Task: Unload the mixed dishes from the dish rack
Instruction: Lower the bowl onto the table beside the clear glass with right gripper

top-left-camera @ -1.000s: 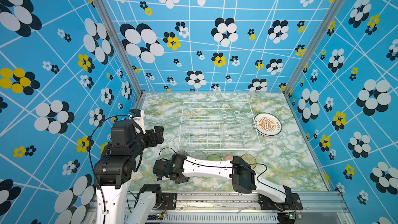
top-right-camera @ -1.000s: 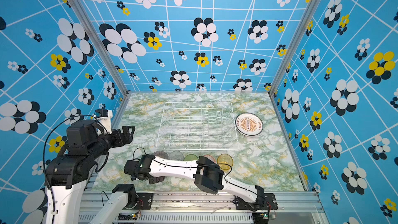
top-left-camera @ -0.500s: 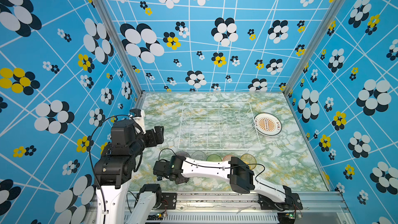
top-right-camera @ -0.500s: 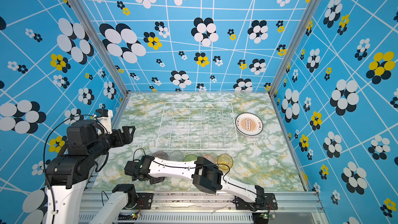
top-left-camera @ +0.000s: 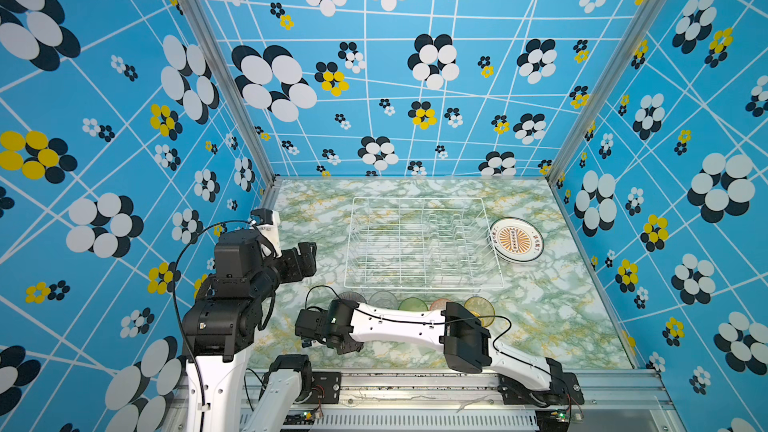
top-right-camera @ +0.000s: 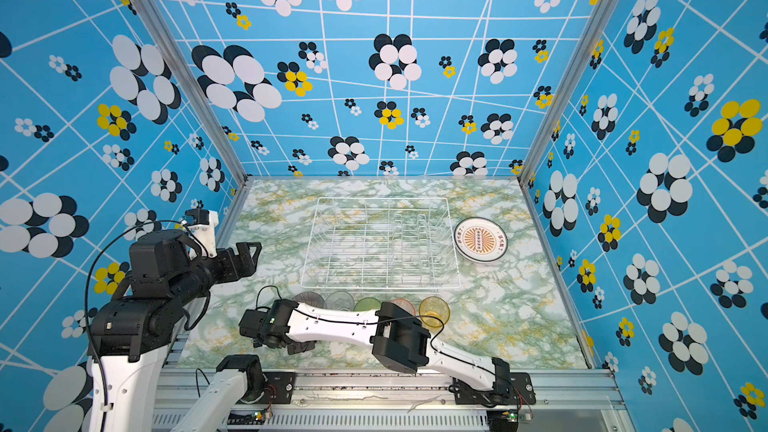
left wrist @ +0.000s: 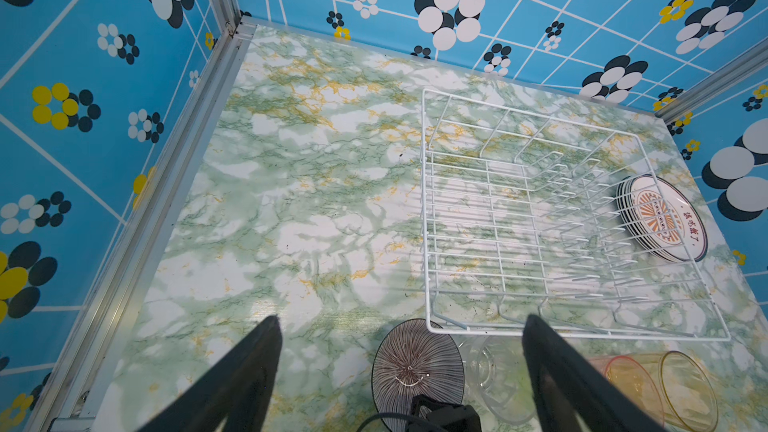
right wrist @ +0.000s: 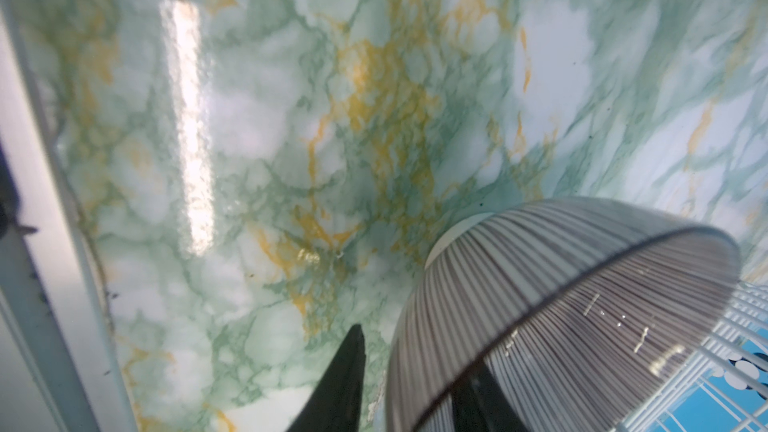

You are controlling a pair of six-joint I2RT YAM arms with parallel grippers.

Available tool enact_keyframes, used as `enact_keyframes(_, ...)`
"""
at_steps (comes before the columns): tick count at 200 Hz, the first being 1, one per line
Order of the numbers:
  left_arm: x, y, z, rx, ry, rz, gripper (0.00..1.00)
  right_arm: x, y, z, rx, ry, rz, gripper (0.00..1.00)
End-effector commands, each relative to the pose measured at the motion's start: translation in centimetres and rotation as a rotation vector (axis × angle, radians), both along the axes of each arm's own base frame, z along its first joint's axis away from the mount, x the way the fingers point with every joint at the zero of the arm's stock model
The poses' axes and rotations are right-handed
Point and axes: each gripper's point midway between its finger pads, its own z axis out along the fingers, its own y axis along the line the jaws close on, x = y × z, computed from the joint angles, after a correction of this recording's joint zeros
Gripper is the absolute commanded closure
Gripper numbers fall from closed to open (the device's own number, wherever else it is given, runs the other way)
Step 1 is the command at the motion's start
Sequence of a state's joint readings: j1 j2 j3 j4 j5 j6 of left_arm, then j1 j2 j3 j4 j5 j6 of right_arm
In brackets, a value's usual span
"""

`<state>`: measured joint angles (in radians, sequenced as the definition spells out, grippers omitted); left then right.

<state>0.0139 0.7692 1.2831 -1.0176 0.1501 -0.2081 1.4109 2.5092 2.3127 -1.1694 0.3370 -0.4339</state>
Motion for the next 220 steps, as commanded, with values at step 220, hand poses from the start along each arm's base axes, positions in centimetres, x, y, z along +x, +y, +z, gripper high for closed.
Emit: enact_keyframes(220, 3.3, -0.6, -2.5, -0.046, 0.062, -0.027, 0.09, 3.3, -7.6, 19.3, 0.555, -0.131, -0.249, 0.53)
